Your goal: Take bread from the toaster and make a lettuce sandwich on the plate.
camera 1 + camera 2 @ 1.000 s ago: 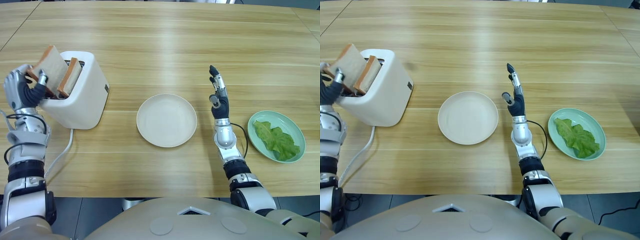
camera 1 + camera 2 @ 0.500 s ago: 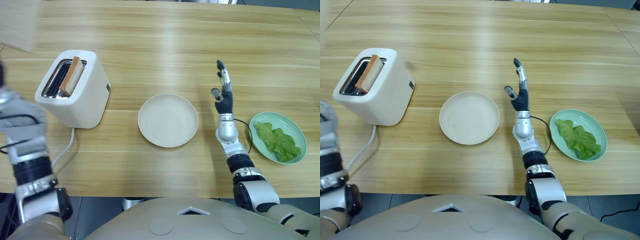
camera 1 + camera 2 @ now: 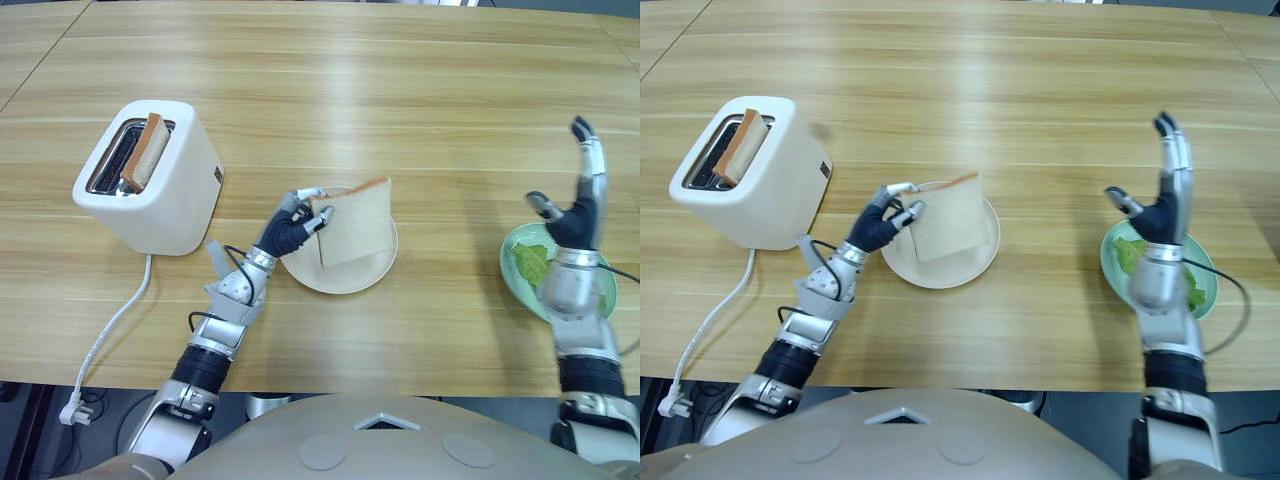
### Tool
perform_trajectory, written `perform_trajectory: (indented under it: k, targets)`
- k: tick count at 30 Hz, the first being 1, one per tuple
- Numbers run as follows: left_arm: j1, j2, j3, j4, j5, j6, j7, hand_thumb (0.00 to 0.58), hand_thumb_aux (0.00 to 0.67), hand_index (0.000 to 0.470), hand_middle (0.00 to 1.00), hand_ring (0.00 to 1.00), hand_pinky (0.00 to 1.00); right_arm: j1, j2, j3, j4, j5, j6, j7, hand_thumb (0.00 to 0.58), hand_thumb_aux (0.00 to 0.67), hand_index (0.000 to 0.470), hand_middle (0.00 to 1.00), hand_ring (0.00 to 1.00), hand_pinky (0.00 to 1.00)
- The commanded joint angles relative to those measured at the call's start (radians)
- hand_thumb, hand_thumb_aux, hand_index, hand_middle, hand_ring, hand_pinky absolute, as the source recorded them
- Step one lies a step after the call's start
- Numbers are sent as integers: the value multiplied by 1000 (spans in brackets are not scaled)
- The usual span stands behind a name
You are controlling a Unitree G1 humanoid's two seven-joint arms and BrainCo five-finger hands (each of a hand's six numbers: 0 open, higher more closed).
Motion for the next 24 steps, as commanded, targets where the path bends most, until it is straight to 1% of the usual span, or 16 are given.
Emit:
perform_trajectory:
  k: [1, 4, 8, 10, 14, 15, 16, 17, 18, 19, 20, 21, 22, 24]
  targets:
    - [-30, 8, -4, 159, 54, -9, -11, 580, 670, 460, 1000, 1000, 1000, 47, -100, -51, 113, -68, 80, -35, 0, 0, 0, 0, 0, 0]
    - [-39, 10, -4, 220, 82, -19, -1, 580, 670, 460, 1000, 1000, 1000, 57, -151, -57, 197, -75, 101, -66, 0, 0, 0, 0, 0, 0]
    - [-71, 16, -17, 324, 170, 0, 64, 580, 670, 460, 1000, 1000, 1000, 86, -225, -37, 376, -116, 154, -139, 0, 0, 0, 0, 0, 0]
    - [-76, 22, -11, 344, 193, 6, 94, 580, 670, 460, 1000, 1000, 1000, 95, -244, 17, 447, -161, 171, -172, 0, 0, 0, 0, 0, 0]
    - [-65, 37, -2, 331, 230, 12, 145, 580, 670, 460, 1000, 1000, 1000, 96, -247, 167, 547, -266, 184, -246, 0, 0, 0, 0, 0, 0]
    - [-60, 43, -3, 321, 241, 14, 155, 565, 562, 386, 1000, 1000, 1000, 88, -241, 200, 579, -281, 188, -264, 0, 0, 0, 0, 0, 0]
    - [-55, 47, -2, 312, 246, 15, 160, 528, 470, 323, 1000, 1000, 1000, 79, -234, 228, 614, -288, 190, -282, 0, 0, 0, 0, 0, 0]
    - [-49, 51, -2, 301, 255, 17, 167, 528, 470, 323, 1000, 1000, 1000, 69, -227, 252, 646, -294, 193, -300, 0, 0, 0, 0, 0, 0]
    - [-43, 58, -4, 286, 269, 21, 178, 0, 0, 0, 702, 702, 702, 58, -220, 280, 677, -305, 200, -321, 0, 0, 0, 0, 0, 0]
    - [-36, 61, -3, 272, 278, 25, 187, 0, 0, 0, 494, 494, 494, 48, -214, 304, 704, -311, 204, -340, 0, 0, 0, 0, 0, 0]
    - [-30, 65, -1, 254, 285, 29, 193, 0, 0, 0, 494, 494, 494, 40, -208, 328, 728, -319, 208, -361, 0, 0, 0, 0, 0, 0]
    - [-23, 71, 0, 234, 297, 35, 205, 0, 0, 0, 235, 235, 235, 31, -205, 348, 748, -323, 212, -384, 0, 0, 0, 0, 0, 0]
    - [-17, 77, 2, 217, 308, 41, 214, 0, 0, 0, 0, 0, 0, 24, -205, 364, 765, -323, 213, -404, 0, 0, 0, 0, 0, 0]
    - [-8, 83, 9, 189, 317, 53, 222, 0, 0, 0, 0, 0, 0, 15, -208, 390, 789, -318, 215, -435, 0, 0, 0, 0, 0, 0]
